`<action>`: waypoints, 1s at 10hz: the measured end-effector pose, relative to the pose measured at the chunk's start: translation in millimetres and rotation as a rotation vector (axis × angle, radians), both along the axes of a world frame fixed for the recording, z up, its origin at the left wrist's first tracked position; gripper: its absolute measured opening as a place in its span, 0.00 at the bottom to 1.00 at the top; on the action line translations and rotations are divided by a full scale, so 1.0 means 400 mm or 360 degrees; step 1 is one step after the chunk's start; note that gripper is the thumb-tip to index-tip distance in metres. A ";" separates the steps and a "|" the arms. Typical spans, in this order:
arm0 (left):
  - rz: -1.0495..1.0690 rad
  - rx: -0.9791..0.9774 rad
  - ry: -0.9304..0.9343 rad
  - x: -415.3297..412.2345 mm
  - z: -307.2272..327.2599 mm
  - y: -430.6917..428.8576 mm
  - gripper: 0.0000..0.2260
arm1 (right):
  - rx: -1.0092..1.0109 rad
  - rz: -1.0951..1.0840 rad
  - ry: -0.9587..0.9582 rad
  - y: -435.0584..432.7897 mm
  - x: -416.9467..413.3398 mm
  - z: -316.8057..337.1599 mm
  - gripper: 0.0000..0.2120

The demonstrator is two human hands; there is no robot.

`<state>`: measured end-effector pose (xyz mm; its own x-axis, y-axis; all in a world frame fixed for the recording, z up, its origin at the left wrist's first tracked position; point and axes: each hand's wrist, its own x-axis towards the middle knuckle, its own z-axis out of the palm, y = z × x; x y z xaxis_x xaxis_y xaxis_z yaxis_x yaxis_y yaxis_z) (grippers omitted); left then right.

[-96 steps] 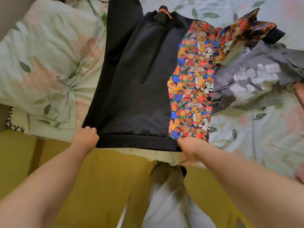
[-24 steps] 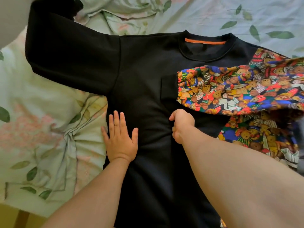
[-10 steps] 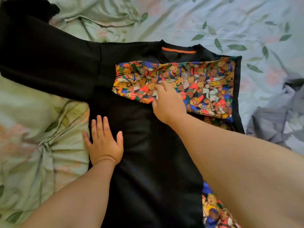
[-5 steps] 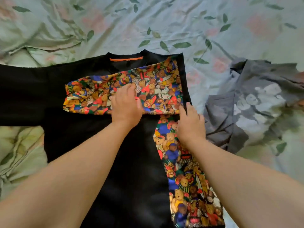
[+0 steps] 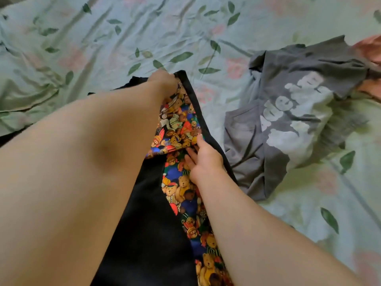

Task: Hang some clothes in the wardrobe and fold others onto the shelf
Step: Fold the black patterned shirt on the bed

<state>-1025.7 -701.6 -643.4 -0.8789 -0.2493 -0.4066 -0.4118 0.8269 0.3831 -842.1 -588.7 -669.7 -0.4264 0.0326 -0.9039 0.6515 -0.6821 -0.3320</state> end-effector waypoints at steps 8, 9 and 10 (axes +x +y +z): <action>-0.0172 -0.0171 0.0033 -0.151 -0.114 0.152 0.18 | 0.0159 -0.0034 -0.0179 0.099 -0.074 -0.051 0.10; -0.0122 -0.0103 0.0066 -0.141 -0.142 0.151 0.19 | 0.0144 0.0002 -0.0182 0.104 -0.072 -0.067 0.10; 0.0110 0.0158 0.0254 -0.097 -0.139 0.146 0.18 | 0.0143 -0.0015 -0.0139 0.104 -0.069 -0.077 0.14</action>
